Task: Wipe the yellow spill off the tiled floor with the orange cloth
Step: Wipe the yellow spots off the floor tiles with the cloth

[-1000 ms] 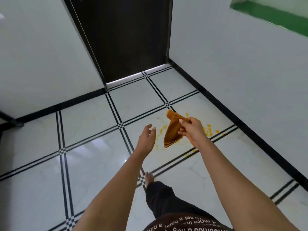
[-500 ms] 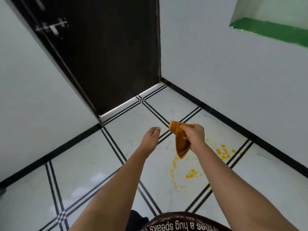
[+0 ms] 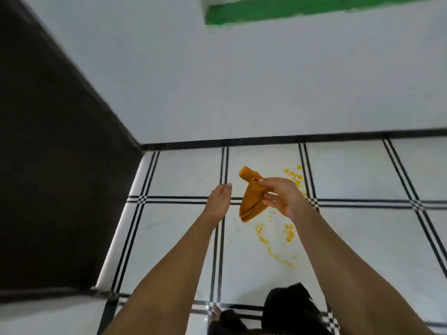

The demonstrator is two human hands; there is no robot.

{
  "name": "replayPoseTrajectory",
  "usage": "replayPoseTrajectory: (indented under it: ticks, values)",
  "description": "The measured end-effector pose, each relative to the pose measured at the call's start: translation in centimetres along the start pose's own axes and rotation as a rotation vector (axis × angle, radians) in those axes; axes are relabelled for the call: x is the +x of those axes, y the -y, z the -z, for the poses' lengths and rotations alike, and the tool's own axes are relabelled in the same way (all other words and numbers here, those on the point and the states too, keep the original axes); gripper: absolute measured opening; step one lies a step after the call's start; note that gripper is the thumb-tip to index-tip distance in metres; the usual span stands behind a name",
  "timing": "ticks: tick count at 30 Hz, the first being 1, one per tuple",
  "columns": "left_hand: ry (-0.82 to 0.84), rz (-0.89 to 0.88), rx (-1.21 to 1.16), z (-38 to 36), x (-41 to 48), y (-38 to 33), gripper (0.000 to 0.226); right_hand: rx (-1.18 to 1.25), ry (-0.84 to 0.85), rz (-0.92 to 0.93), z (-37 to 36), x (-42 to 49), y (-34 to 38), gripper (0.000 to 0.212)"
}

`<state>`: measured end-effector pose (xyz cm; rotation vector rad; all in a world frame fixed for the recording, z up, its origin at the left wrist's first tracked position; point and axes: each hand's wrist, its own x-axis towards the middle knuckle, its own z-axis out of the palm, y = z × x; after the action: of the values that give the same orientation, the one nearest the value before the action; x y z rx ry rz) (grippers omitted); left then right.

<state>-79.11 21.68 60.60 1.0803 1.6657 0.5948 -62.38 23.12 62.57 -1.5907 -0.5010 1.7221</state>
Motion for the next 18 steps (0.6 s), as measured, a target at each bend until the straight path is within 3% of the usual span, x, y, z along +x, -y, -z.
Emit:
replayPoseTrajectory:
  ticks: [9,14,18]
  values:
    - [0.275,0.025,0.166,-4.8,13.8,1.0,0.041,0.212,-0.218,-0.061,1.9,9.7,-4.2,0.012]
    - [0.318,0.021,0.183,-11.3,24.9,7.7,0.038,0.314,-0.398,-0.021,4.5,22.3,-9.9,0.018]
    - [0.332,0.056,0.164,-16.7,33.9,15.4,0.038,0.183,-0.593,0.089,7.0,32.8,-16.1,0.023]
